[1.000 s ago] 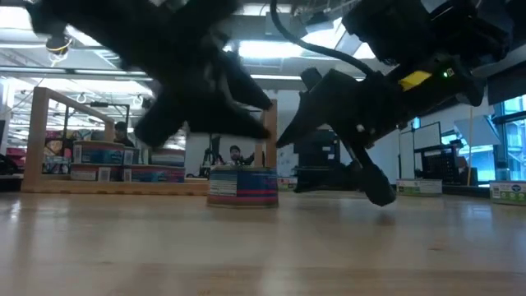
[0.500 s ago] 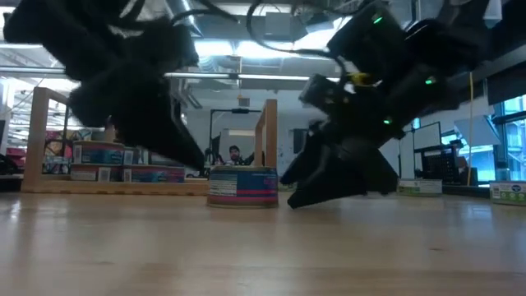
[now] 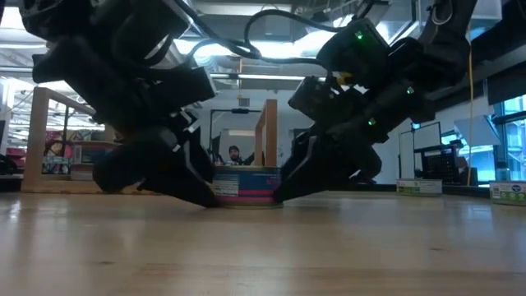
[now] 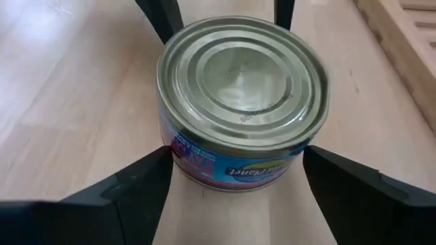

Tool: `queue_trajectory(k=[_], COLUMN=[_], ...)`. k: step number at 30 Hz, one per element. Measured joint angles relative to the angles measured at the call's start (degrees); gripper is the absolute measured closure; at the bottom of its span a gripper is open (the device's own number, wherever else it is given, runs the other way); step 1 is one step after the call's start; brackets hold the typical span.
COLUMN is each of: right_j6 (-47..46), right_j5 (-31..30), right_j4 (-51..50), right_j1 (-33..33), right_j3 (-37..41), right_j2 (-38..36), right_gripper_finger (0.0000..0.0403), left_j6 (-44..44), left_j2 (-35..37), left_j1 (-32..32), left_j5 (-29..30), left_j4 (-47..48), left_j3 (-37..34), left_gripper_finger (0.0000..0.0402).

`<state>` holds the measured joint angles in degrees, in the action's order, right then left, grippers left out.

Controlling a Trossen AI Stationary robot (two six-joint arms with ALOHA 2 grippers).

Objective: Stack canned seafood by type on shelf
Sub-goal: Prepare the blue tuna can

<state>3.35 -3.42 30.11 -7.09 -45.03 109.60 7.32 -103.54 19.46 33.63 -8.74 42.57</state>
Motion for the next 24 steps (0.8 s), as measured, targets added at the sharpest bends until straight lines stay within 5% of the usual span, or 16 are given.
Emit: queue_trajectory(k=[10,24], right_j6=[-0.3,-23.2], right_j5=[0.5,15.7], right_j4=[-1.0,-21.0], right_j1=[0.0,0.0], right_j3=[0.1,-6.7], right_j2=[-0.7,-6.5], right_gripper_finger=[0.0075,0.0075], left_j6=[0.2,31.4], left_j2=[-0.6,0.3], left_j1=[-1.0,-0.1], left_j5=[-1.9,-13.8], left_j4=[-4.4,-6.3], left_j3=[0.2,3.3], left_gripper_finger=[0.0109,0.0109])
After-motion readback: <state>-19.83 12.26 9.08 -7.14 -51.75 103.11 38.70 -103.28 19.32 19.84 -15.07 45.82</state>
